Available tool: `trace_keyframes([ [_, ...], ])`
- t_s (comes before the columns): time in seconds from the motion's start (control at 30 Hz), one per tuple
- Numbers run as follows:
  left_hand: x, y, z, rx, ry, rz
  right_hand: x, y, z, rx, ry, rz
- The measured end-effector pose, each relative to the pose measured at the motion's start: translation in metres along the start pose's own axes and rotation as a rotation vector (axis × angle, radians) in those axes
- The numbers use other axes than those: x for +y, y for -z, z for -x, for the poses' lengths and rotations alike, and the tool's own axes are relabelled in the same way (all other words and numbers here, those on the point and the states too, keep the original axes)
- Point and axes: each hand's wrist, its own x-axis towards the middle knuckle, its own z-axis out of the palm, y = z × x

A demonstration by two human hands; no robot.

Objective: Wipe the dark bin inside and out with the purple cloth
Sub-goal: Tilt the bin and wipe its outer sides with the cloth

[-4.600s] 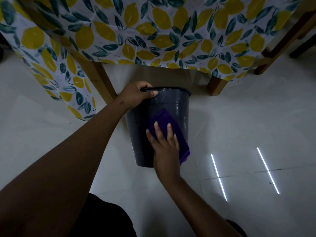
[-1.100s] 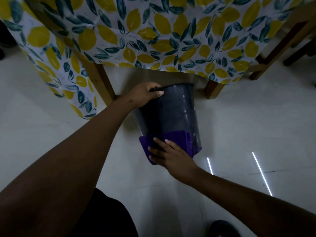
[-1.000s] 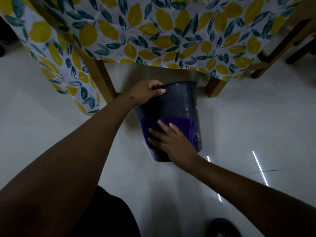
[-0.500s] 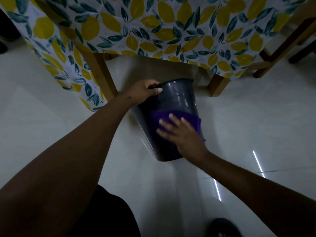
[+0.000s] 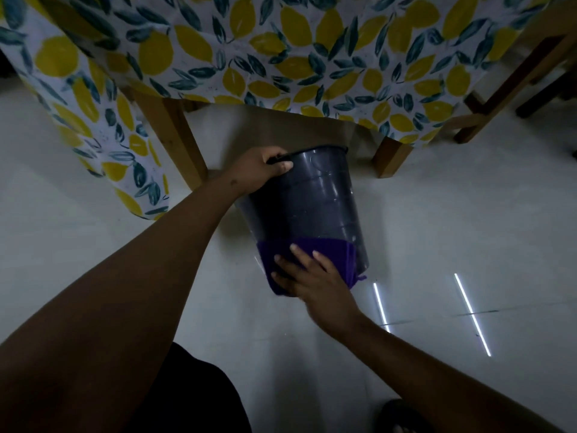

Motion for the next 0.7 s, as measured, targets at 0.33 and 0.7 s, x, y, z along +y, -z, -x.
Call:
trace_keyframes([
  [0.33,-0.002,0.002,0.007,0.021,0.005,-0.007,0.043,0.022,-0.045,0.363,-0.789,-0.532],
  [0.7,0.007,-0.002,0.004,-0.024,0.002,-0.066,-0.022,-0.008,-0.002,0.034,-0.161,-0.015],
])
